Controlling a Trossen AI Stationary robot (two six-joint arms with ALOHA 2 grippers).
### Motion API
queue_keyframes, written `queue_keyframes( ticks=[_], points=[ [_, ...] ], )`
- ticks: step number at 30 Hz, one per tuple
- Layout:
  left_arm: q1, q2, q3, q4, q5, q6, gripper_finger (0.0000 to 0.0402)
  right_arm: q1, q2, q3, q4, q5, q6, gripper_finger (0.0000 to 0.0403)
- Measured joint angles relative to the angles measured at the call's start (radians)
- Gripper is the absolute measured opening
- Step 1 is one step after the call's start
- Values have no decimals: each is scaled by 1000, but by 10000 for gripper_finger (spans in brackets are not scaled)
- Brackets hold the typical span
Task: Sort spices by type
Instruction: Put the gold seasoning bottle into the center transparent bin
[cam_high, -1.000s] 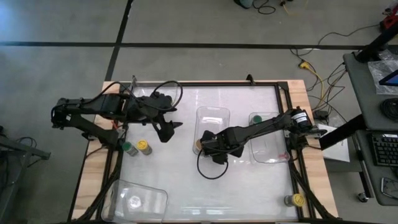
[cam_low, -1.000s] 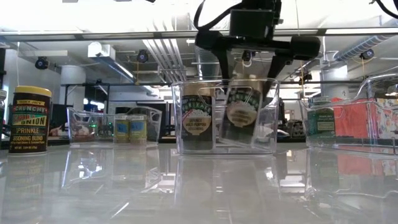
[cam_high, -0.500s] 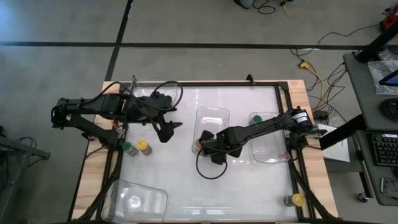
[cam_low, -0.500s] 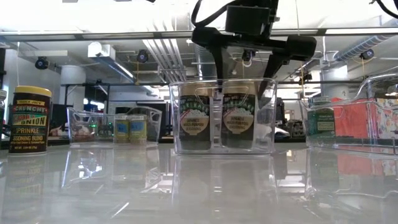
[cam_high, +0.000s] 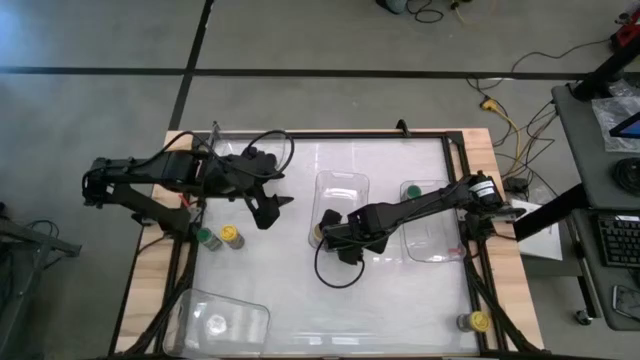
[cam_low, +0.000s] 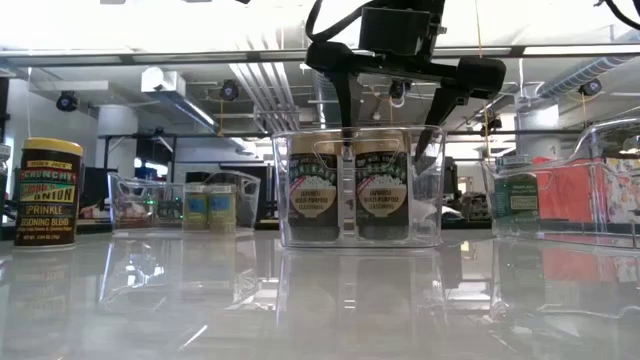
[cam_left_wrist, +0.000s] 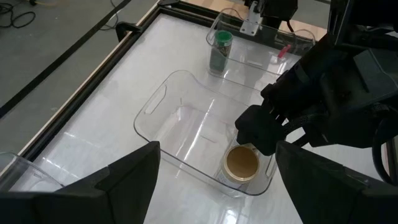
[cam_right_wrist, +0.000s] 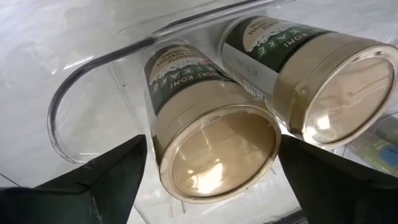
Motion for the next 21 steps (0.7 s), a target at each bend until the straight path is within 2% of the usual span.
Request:
queue_keyframes(
  ticks=[13,17,21],
  points=[
    [0,0,0,0,0,0,304,0,-68,0,12,3,64,353],
    [0,0,0,0,0,0,304,-1,-112,0,-15,-12,186,353],
    [0,0,0,0,0,0,304,-22,-140,-14,-101,-101,379,349]
  ],
)
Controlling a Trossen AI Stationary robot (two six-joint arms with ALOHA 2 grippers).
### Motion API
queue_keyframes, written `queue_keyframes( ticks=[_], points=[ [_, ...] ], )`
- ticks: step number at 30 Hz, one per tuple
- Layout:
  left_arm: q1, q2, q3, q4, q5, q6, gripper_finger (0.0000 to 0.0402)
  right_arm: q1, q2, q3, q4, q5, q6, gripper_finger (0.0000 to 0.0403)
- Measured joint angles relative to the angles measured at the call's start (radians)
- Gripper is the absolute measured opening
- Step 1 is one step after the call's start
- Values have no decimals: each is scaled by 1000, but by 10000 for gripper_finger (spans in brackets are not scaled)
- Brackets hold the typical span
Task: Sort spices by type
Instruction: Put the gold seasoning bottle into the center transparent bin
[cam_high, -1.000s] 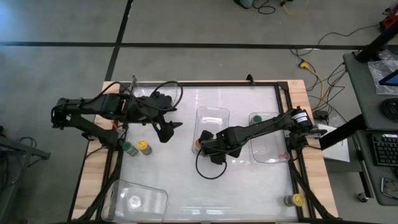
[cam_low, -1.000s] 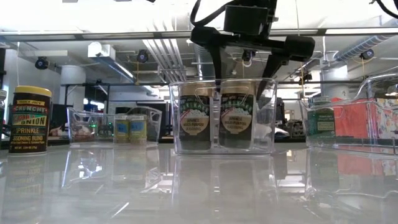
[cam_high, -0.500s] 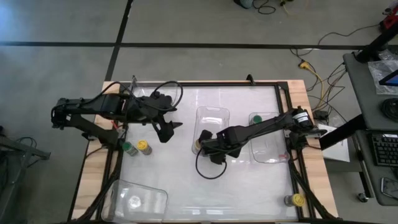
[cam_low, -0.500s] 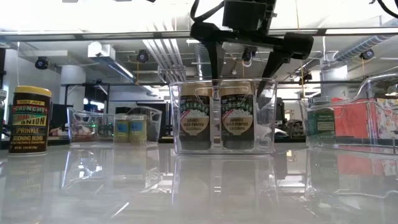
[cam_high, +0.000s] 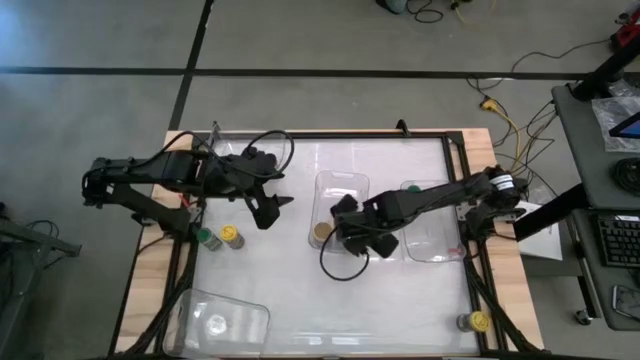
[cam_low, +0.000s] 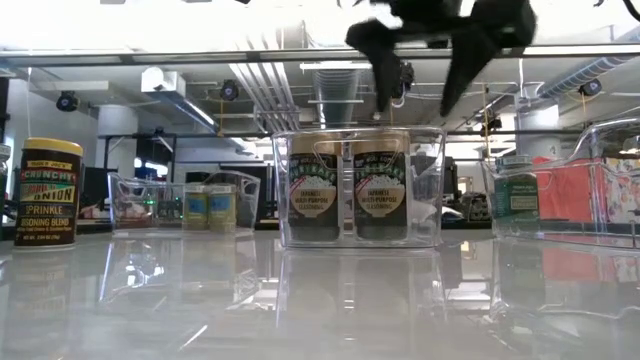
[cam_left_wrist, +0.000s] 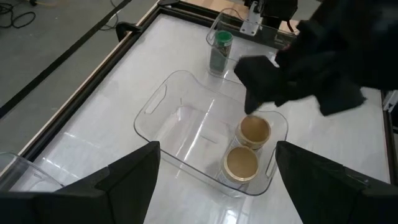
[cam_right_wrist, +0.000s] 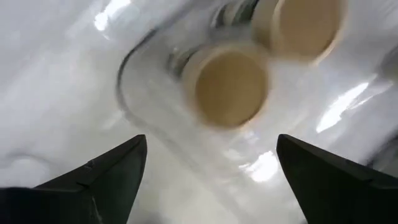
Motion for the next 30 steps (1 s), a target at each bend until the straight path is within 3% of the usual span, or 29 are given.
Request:
queue_keyframes(
  ticks=[11,20,30],
  points=[
    [0,0,0,1,0,14,304,-83,-6,-95,31,-135,359,290],
    [0,0,0,1,0,8,304,-97,-11,-95,42,-139,363,208],
    [0,0,0,1,0,8,304,-103,-1,-147,105,-139,364,147]
  ],
)
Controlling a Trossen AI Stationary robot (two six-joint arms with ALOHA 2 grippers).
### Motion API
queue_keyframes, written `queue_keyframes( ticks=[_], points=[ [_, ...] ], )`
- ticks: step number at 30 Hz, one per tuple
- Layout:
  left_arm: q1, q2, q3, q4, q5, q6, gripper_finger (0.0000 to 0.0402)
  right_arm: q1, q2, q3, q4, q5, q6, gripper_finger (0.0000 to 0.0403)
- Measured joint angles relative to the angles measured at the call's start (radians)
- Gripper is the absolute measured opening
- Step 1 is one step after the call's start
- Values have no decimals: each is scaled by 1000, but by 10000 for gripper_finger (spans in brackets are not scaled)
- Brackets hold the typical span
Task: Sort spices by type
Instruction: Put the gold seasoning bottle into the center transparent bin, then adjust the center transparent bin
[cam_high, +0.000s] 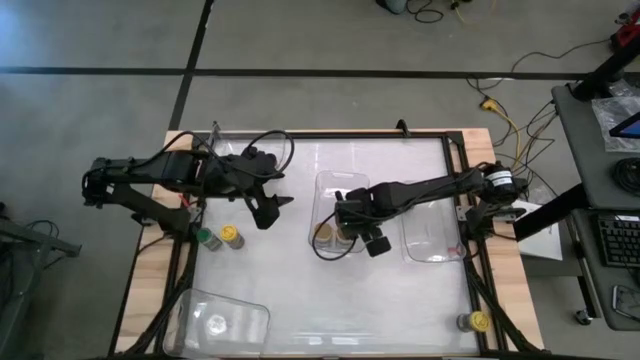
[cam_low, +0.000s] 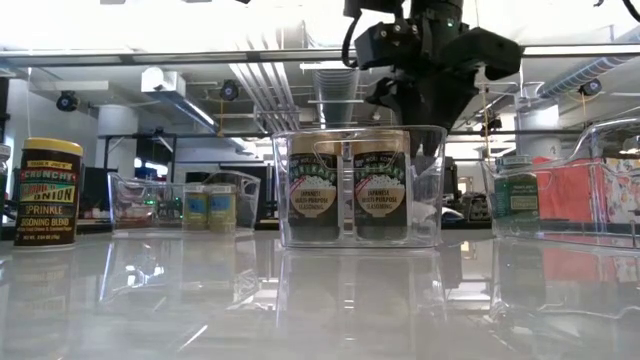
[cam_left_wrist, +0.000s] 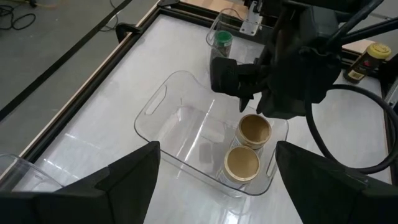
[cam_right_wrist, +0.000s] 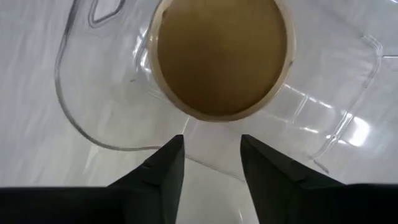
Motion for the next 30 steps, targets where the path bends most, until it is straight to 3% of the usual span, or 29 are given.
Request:
queue_keyframes(
  ticks=[22,30],
  points=[
    [0,0,0,0,0,-5,304,-4,0,-1,91,1,-54,78],
    [0,0,0,0,0,-5,304,-4,-5,-1,43,9,-54,88]
  ],
)
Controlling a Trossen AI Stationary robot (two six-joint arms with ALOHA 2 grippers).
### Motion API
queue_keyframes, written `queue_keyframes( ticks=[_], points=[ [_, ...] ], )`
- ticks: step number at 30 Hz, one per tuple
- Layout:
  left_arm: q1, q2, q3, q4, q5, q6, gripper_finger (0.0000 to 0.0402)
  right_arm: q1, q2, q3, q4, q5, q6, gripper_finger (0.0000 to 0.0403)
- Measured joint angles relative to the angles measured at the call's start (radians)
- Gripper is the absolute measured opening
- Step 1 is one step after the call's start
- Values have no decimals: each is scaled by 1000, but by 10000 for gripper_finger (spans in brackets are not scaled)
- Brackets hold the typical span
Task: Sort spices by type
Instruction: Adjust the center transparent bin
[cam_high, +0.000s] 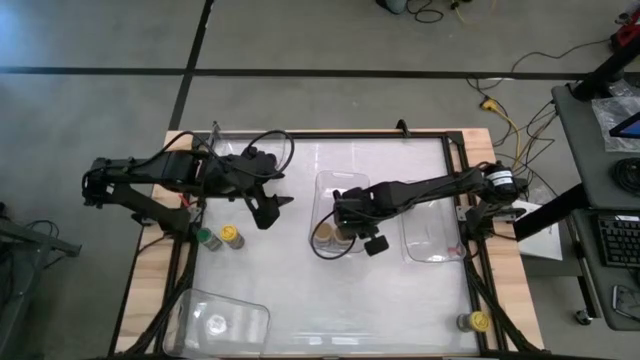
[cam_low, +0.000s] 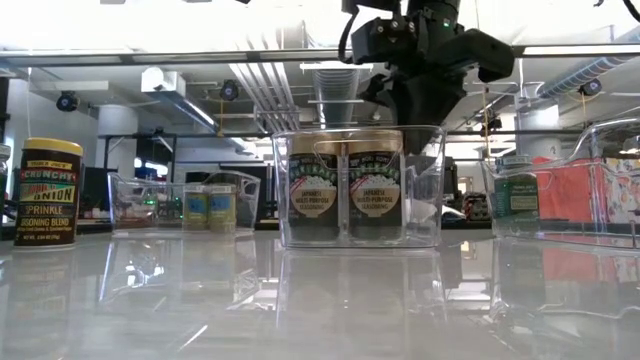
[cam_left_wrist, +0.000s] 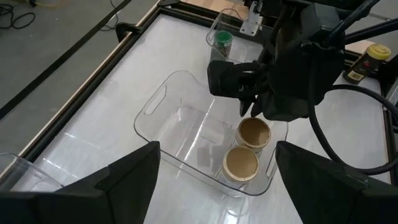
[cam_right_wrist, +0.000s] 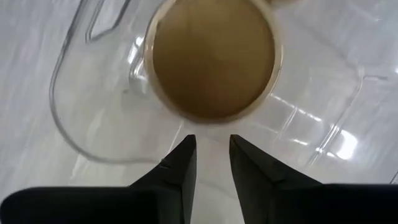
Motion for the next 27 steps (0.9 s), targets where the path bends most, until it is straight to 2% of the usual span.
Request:
queue_keyframes(
  ticks=[4,9,16,20,23,27],
  points=[
    [0,0,0,0,0,0,304,-5,-17,10,-22,19,1,106],
    [0,0,0,0,0,0,304,-27,-72,13,-46,137,24,127],
    [0,0,0,0,0,0,304,-157,-152,-5,-91,186,89,141],
    [0,0,0,0,0,-8,304,-238,-155,-38,-87,167,87,130],
    [-1,0,0,0,0,-14,304,-283,-150,-77,-83,109,58,113],
    [-1,0,0,0,0,-22,304,-323,-135,-133,-78,102,45,87]
  ],
)
